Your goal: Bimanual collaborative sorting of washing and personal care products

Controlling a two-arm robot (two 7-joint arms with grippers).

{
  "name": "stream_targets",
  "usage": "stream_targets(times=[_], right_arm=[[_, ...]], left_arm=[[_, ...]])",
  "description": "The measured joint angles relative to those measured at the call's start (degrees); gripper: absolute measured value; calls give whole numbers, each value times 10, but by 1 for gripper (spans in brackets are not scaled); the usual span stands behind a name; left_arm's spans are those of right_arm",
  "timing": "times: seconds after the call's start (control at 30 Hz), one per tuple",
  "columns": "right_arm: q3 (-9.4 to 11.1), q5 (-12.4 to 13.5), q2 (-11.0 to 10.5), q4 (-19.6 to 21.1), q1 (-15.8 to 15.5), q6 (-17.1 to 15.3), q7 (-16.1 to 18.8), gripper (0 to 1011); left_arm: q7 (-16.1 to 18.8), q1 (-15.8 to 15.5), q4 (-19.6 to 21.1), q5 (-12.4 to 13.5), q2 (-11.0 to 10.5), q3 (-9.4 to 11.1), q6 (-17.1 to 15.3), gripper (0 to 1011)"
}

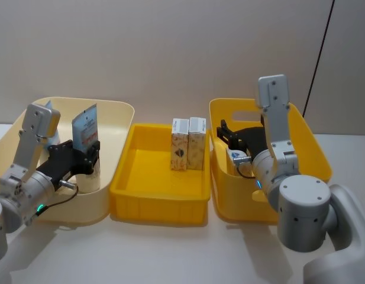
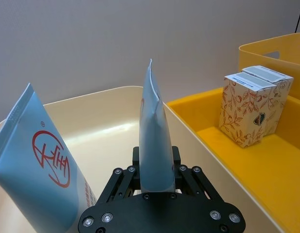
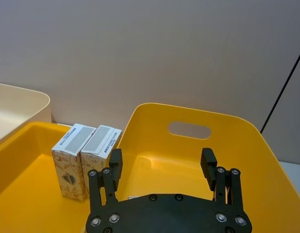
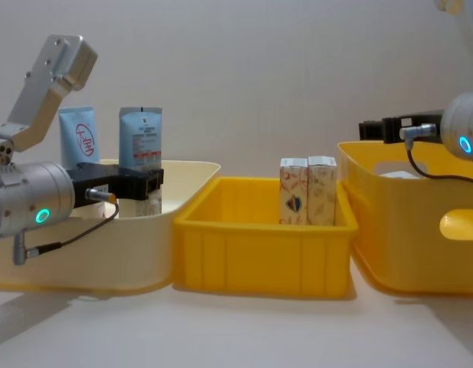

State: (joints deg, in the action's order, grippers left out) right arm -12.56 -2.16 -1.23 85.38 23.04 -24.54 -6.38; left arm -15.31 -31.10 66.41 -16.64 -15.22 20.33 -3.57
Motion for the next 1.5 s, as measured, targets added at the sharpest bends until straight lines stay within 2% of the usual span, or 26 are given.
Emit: stream_targets(times=[1.5], right_arm=[[0,0,0,0,0,0,0,1001]], left_arm=[[0,0,0,0,0,0,0,310]])
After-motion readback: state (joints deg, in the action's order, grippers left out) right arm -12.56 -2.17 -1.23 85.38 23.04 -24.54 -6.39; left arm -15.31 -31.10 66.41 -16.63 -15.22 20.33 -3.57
